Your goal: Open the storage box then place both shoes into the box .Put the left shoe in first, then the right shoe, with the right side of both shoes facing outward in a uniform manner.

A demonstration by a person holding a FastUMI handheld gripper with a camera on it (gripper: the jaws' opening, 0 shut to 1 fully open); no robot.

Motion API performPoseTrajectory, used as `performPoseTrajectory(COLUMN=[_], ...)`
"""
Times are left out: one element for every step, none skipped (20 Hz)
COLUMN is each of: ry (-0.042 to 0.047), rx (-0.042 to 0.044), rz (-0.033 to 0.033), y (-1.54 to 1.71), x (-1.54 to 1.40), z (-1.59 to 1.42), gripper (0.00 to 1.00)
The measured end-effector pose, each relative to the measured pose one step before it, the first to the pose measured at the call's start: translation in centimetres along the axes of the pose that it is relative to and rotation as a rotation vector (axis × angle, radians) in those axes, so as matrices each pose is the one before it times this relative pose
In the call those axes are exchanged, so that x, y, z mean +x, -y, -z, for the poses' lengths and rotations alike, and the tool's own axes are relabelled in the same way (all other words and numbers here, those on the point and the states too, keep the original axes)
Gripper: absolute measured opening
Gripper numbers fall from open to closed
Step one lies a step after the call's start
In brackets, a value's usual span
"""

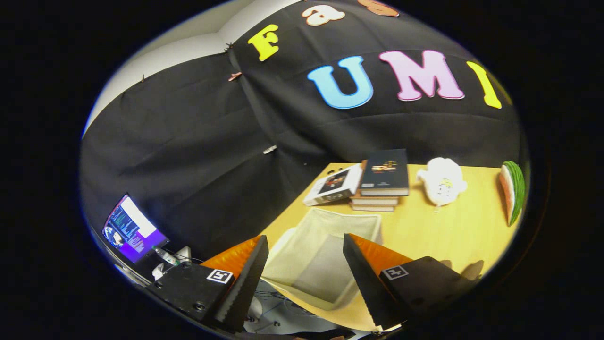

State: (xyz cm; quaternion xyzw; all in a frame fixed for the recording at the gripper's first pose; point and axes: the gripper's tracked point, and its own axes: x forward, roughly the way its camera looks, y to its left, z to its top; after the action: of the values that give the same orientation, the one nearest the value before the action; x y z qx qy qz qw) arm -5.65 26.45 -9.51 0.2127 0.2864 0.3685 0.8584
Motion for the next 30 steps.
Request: performPoseTrajectory(ry=[-0.00393, -0.00738, -0.01132, -0.01538, -0.02013, -0.02429, -0.03034, -0.03521, -0.03456, -0.03137, -0.03393, -0.03274, -0.02918, -0.02365, -0.01337, -0.01208, -0.01085, -0.00154, -0.00823, -0.01108, -0.01183, -0.00111, 0.01144, 0.01271, 0.007, 0.00261, -0.00667, 0.00038, 0.0054, -0.00337], rx=[0.00011, 0.00128, 0.00366, 0.00725, 0.01002, 0.00472, 0.00244, -0.00085, 0.00295, 0.00551, 0.00778, 0.00942, 0.0057, 0.00134, -0.00257, -0.00473, -0.00071, 0.00235, -0.00098, -0.00211, 0.00151, 0.00676, 0.00954, 0.00456, -0.00135, 0.00394, 0.00719, 0.00685, 0.01253, 0.01645], rz=[0.0434, 0.04338, 0.04342, 0.04282, 0.03675, 0.03468, 0.03768, 0.03652, 0.03281, 0.02854, 0.02377, 0.0276, 0.02079, 0.01976, 0.01732, 0.01533, 0.01457, 0.01415, 0.01568, 0.02015, 0.0183, 0.00959, 0.00687, 0.00752, 0.01737, 0.00957, 0.01352, 0.01762, 0.02125, 0.00791], y=[2.083, 2.068, 1.972, 2.014, 1.818, 1.753, 1.675, 1.63, 1.394, 1.209, 0.979, 0.949, 0.812, 0.735, 0.634, 0.46, 0.321, 0.23, 0.285, 0.287, 0.267, 0.03, -0.053, -0.035, 0.212, 0.034, 0.108, 0.204, 0.467, 0.038], x=[-0.782, -0.692, -0.695, -0.464, -0.298, -0.037, 0.12, 0.152, 0.254, 0.402, 0.524, 0.608, 0.724, 0.903, 0.796, 0.965, 0.717, 0.909, 0.928, 0.98, 0.963, 0.79, 0.75, 0.394, 0.293, 0.648, 0.094, 0.24, -0.057, -0.254], z=[0.444, 0.585, 0.639, 0.855, 1.264, 1.37, 1.609, 1.757, 1.771, 1.637, 1.81, 1.581, 1.487, 1.167, 0.983, 0.648, 0.364, 0.096, 0.153, 0.146, 0.08, -0.171, -0.477, -0.439, -0.384, -0.288, -0.047, -0.112, -0.098, -0.067], gripper=[0.98, 0.98, 0.98, 0.97, 0.97, 0.97, 0.96, 0.96, 0.94, 0.93, 0.93, 0.9, 0.88, 0.88, 0.84, 0.82, 0.78, 0.77, 0.72, 0.71, 0.72, 0.71, 0.71, 0.68, 0.64, 0.62, 0.48, 0.35, 0.22, 0.15])
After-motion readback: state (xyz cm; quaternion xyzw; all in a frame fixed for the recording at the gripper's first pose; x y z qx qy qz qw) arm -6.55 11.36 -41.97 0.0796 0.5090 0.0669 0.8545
